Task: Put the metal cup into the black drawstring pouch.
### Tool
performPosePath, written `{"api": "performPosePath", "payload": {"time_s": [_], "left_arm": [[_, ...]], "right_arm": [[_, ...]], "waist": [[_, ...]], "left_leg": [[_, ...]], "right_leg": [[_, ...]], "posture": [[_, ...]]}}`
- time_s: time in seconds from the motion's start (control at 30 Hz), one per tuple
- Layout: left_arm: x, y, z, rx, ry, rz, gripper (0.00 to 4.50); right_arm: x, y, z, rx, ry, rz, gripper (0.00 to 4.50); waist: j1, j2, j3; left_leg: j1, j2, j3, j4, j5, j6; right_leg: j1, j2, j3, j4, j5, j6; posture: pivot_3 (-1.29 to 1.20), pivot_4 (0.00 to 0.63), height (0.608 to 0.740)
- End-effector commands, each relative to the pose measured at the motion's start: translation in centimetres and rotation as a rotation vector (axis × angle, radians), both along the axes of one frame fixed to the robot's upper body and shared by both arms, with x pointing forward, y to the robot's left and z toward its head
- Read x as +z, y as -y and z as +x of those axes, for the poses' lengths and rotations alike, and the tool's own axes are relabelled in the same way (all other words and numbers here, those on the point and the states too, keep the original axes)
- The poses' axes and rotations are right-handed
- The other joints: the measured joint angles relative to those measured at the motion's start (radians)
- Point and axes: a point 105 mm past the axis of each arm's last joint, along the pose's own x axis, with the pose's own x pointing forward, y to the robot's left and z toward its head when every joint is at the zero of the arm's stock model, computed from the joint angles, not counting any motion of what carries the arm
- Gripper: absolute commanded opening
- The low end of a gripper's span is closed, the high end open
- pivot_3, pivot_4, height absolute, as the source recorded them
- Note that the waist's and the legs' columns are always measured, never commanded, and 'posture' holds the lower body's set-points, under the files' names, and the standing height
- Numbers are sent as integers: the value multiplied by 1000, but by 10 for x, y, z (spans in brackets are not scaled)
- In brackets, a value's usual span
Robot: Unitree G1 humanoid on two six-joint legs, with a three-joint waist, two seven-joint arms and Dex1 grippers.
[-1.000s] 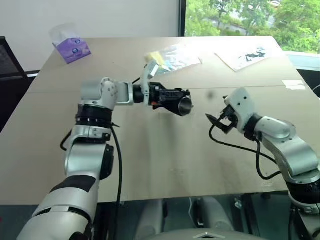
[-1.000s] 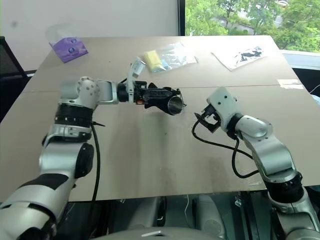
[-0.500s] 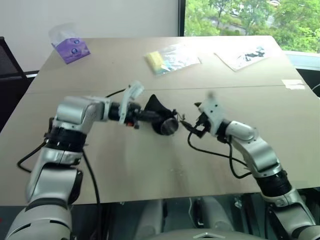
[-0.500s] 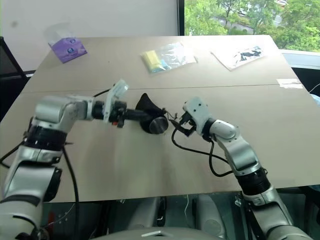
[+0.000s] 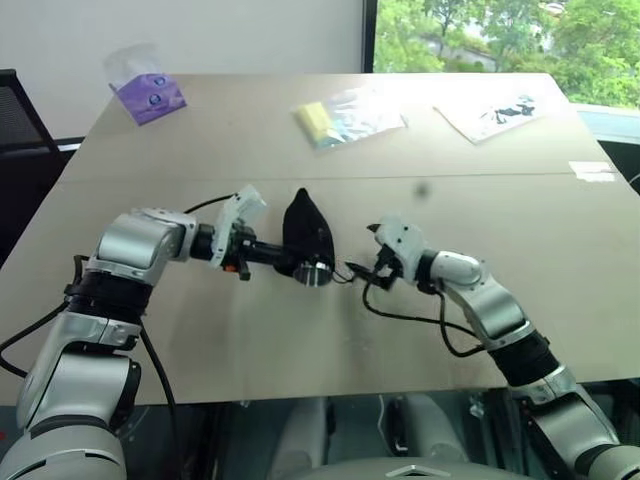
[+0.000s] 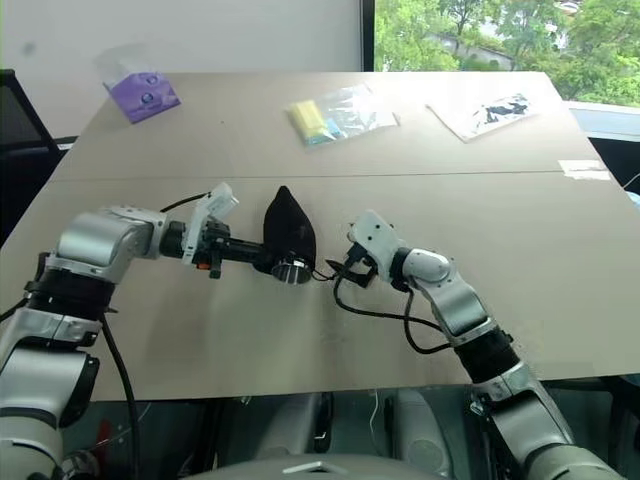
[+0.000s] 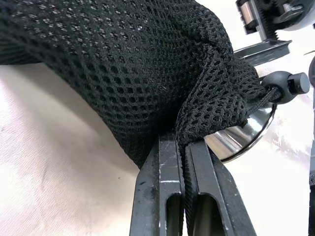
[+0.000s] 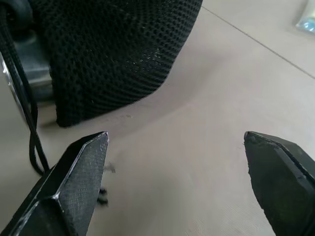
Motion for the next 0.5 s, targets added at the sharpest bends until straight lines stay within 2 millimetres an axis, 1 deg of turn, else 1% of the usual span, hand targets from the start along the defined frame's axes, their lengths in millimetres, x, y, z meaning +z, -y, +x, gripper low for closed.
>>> {"api": "performPosePath", "payload": {"time_s": [0.03,0.1,0.2,0.3,0.47,0.5], "left_arm": [[19,5,2,-5,57,-34,0],[18,7,1,-10,59,-36,0],[19,9,1,-11,62,-40,0],[24,12,3,-14,70,-48,0],[30,17,3,-24,84,-57,0],[31,18,3,-26,86,-61,0]], "right_arm": [[28,9,-30,106,-38,117,4470],[28,9,-44,161,-110,151,4470],[14,2,-50,196,-155,111,4470],[1,-17,-44,219,-173,90,4470],[-20,-29,-29,190,-170,35,4470],[-23,-30,-27,186,-169,30,4228]], "waist": [[1,0,0],[-6,0,0],[-7,0,0],[-7,0,0],[-2,0,0],[-1,0,0]], "left_leg": [[0,0,-1,0,0,0],[0,0,-1,0,0,0],[1,1,0,0,0,0],[1,1,0,0,0,0],[1,0,0,1,0,0],[0,0,0,1,0,0]], "right_leg": [[0,0,0,0,0,0],[0,0,0,0,0,0],[0,0,0,1,0,0],[0,1,0,1,0,0],[0,1,0,1,0,0],[0,1,0,0,0,0]], "posture": [[0,150,740],[0,150,740],[0,150,740],[0,150,740],[0,150,740],[0,150,740]]}}
